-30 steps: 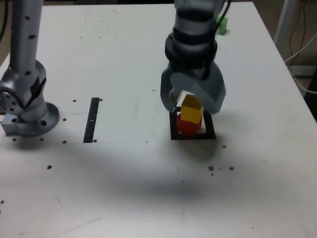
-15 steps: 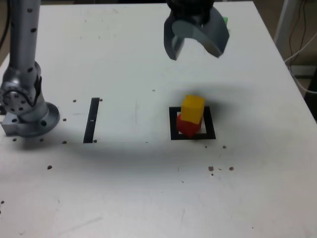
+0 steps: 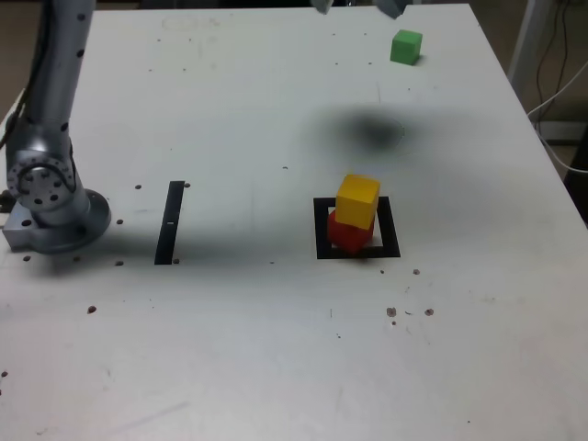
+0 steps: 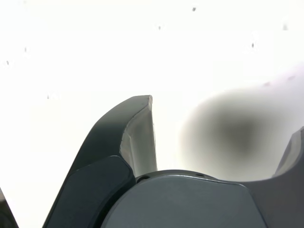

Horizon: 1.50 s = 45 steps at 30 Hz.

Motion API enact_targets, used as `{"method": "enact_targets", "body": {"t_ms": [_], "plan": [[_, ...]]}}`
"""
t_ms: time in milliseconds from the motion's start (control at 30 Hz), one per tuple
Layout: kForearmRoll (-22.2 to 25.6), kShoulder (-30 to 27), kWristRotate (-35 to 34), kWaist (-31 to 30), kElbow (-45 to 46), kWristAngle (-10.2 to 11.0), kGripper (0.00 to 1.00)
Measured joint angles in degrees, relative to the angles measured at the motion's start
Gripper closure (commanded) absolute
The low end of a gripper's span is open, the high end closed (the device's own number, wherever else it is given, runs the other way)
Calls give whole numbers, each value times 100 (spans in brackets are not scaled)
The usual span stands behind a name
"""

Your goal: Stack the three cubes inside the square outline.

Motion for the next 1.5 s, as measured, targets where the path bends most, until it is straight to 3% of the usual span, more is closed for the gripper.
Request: {"method": "enact_targets", "body": {"t_ms": [300, 700, 900, 1167, 1500], "plan": [[105, 893, 680, 482, -1293, 21, 1], [887, 2279, 1132, 769, -3113, -148, 1], [1139, 2847, 1418, 1062, -4132, -626, 3], [1074, 3187, 1550, 1238, -4464, -739, 4], [882, 3520, 1592, 1309, -4523, -606, 9]]}}
